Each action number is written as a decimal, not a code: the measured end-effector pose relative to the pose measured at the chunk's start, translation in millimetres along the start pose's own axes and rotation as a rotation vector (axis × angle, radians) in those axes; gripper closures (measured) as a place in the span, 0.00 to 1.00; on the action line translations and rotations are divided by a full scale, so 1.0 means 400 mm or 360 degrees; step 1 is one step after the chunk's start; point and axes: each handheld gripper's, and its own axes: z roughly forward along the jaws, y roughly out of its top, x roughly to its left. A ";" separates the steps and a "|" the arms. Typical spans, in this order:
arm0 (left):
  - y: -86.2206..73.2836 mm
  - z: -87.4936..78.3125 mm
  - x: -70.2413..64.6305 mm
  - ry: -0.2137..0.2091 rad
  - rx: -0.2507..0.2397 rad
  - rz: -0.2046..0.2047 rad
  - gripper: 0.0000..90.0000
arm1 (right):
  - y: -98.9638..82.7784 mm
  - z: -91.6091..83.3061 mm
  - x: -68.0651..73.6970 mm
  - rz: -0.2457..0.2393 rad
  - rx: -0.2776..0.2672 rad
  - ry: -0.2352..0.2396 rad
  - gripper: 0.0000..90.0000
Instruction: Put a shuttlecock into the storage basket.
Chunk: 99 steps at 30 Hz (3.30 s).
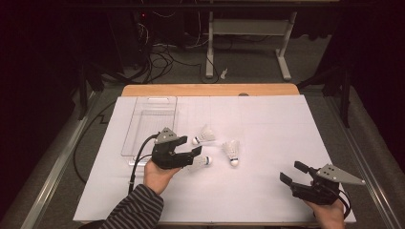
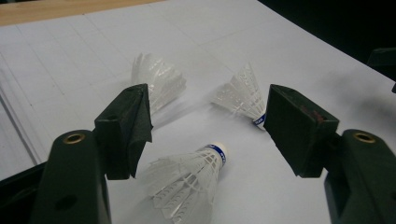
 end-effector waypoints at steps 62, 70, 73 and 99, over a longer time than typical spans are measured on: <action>0.069 0.075 0.007 0.0094 0.0989 0.0017 0.54 | -0.001 0.004 0.001 -0.0009 0.0035 -0.0004 0.29; 0.061 0.083 0.006 0.0060 0.1022 0.0008 0.59 | -0.002 0.004 0.001 -0.0009 0.0040 -0.0009 0.29; 0.059 0.088 0.004 0.0046 0.1036 0.0002 0.63 | -0.002 0.004 0.000 -0.0010 0.0043 -0.0010 0.29; 0.053 0.099 0.007 -0.0049 0.1050 0.0034 0.97 | -0.002 0.005 0.001 -0.0009 0.0053 -0.0007 0.29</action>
